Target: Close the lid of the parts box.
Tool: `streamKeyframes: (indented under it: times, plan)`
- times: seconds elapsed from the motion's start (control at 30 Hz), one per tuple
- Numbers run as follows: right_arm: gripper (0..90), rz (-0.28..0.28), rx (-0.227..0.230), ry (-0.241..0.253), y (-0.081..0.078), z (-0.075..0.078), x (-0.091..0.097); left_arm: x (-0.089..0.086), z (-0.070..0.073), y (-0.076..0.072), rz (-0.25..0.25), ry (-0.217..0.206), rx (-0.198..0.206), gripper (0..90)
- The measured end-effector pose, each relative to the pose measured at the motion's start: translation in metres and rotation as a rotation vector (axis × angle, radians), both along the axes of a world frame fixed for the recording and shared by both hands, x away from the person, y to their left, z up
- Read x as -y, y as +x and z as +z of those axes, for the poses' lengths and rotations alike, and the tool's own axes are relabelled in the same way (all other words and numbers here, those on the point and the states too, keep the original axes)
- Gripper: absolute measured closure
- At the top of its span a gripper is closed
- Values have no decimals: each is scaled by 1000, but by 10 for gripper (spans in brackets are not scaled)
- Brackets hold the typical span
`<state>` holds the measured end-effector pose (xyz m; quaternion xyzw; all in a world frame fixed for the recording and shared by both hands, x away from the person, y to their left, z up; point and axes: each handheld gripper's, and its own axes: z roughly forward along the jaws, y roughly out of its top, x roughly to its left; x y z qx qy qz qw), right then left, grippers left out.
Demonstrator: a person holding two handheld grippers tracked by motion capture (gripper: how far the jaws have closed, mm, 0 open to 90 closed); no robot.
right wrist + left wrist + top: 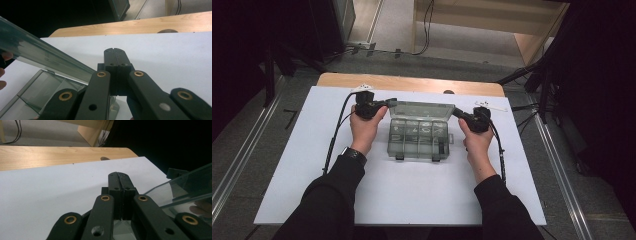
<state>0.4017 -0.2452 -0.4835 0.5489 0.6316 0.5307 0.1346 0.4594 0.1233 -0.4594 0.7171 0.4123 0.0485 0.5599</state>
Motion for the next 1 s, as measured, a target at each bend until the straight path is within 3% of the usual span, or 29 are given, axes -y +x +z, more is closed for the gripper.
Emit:
streamKeyframes:
  times: [0.43,0.57,1.0]
  plan:
    - [874,33,20,9,-8,5,-5,-3,-3,-10,-19,0,8,890]
    - [874,35,28,14,-12,5,-5,-4,-2,-13,-23,-18,11,890]
    - [874,57,113,-59,-37,10,-6,-8,-3,-35,-55,-26,40,890]
